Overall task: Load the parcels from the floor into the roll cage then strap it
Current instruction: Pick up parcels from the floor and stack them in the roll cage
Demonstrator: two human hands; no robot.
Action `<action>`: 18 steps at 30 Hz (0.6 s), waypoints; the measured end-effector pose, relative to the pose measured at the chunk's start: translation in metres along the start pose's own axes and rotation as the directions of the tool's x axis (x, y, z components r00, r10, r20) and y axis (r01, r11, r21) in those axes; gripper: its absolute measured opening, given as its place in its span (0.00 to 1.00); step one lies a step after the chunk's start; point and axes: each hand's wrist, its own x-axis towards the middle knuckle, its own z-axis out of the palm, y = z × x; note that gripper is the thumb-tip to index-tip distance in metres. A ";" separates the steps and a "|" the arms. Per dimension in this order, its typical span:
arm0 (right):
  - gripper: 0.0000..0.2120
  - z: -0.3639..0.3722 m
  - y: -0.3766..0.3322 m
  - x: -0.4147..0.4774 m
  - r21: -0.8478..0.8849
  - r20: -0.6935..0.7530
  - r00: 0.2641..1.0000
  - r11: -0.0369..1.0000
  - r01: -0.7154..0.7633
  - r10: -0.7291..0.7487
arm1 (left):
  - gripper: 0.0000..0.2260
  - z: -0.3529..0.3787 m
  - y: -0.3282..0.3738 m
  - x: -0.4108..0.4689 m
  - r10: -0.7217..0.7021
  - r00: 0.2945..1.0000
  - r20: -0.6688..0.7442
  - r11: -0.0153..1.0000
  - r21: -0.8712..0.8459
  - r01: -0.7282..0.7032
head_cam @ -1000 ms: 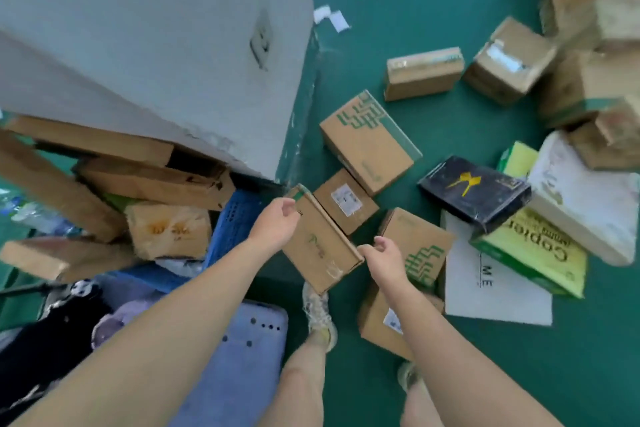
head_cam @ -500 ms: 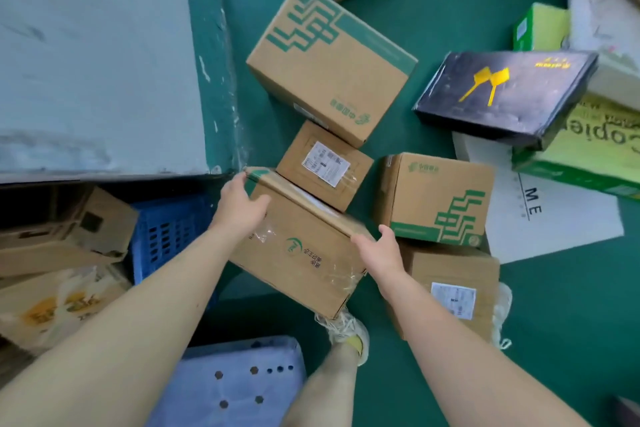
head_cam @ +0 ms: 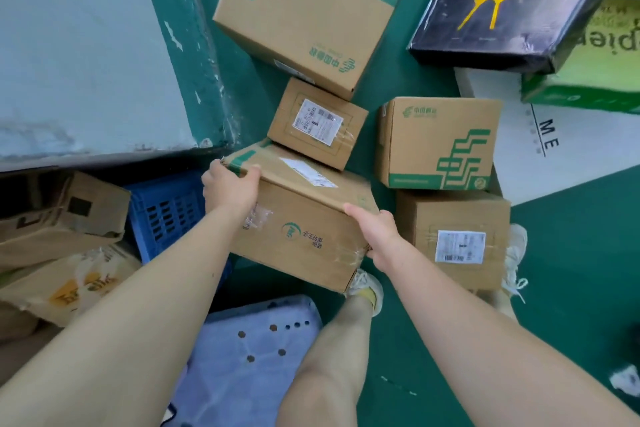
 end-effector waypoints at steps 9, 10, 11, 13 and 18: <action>0.35 -0.047 0.014 -0.102 0.015 0.031 0.998 0.998 -0.062 0.062 | 0.33 -0.053 -0.001 -0.120 -0.165 0.982 -0.086 0.986 -0.026 0.164; 0.35 -0.056 0.011 -0.121 0.000 0.043 0.997 0.998 -0.060 0.060 | 0.34 -0.063 0.004 -0.137 -0.175 0.980 -0.092 0.984 -0.035 0.172; 0.35 -0.065 0.008 -0.140 -0.012 0.062 0.996 0.998 -0.059 0.060 | 0.35 -0.074 0.009 -0.154 -0.183 0.978 -0.099 0.983 -0.041 0.180; 0.38 -0.085 0.000 -0.179 -0.019 0.098 0.994 0.998 -0.053 0.055 | 0.36 -0.095 0.023 -0.189 -0.196 0.975 -0.109 0.980 -0.044 0.192; 0.38 -0.145 -0.021 -0.260 -0.013 0.129 0.991 1.000 0.024 -0.022 | 0.31 -0.133 0.067 -0.275 -0.150 0.981 -0.122 0.987 -0.071 0.142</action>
